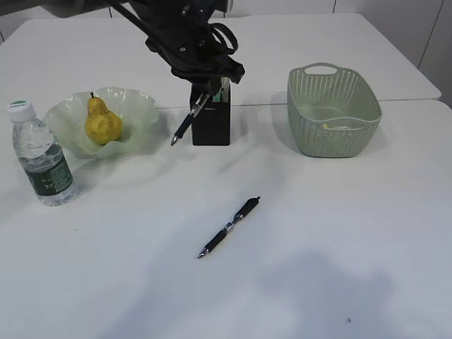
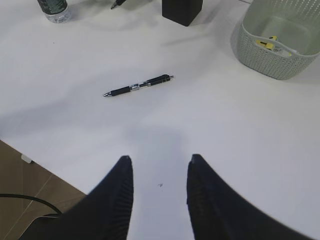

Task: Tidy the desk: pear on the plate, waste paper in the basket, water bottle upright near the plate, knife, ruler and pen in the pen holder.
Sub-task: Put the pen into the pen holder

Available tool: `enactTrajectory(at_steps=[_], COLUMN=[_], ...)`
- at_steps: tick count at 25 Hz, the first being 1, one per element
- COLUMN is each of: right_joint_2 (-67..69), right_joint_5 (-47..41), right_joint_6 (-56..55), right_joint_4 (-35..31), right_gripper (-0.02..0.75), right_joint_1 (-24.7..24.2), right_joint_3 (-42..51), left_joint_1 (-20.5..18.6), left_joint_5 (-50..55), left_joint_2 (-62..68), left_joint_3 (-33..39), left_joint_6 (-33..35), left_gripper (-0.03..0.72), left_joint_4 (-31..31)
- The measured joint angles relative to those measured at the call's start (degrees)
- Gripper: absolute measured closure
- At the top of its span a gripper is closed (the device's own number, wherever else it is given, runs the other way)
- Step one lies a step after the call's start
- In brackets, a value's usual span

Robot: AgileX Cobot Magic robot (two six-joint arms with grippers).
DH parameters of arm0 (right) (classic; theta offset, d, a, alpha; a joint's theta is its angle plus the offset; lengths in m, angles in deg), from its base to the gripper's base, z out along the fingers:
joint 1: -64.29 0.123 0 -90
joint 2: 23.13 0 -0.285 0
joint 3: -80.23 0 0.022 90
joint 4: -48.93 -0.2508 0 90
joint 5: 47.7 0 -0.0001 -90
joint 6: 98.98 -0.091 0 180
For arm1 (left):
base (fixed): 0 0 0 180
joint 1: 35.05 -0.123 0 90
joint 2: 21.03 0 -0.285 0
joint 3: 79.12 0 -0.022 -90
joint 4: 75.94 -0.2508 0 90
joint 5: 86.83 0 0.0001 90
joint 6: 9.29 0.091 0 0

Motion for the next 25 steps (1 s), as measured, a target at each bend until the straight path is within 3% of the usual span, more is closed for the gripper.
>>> enactTrajectory(at_steps=[14,25], right_joint_2=[0.0,0.0], right_joint_5=[0.1,0.2], right_joint_6=[0.0,0.0], right_joint_4=[0.0,0.0], right_gripper=[0.438,0.438], right_joint_1=[0.0,0.0], right_joint_3=[0.0,0.0], left_joint_1=[-0.5,-4.1], left_joint_5=[-14.9,-21.5], left_joint_2=[-0.1,-0.2], left_joint_3=[0.0,0.0], left_joint_6=[0.6,0.6], left_gripper=[0.603,0.603], left_joint_4=[-0.2,3.8])
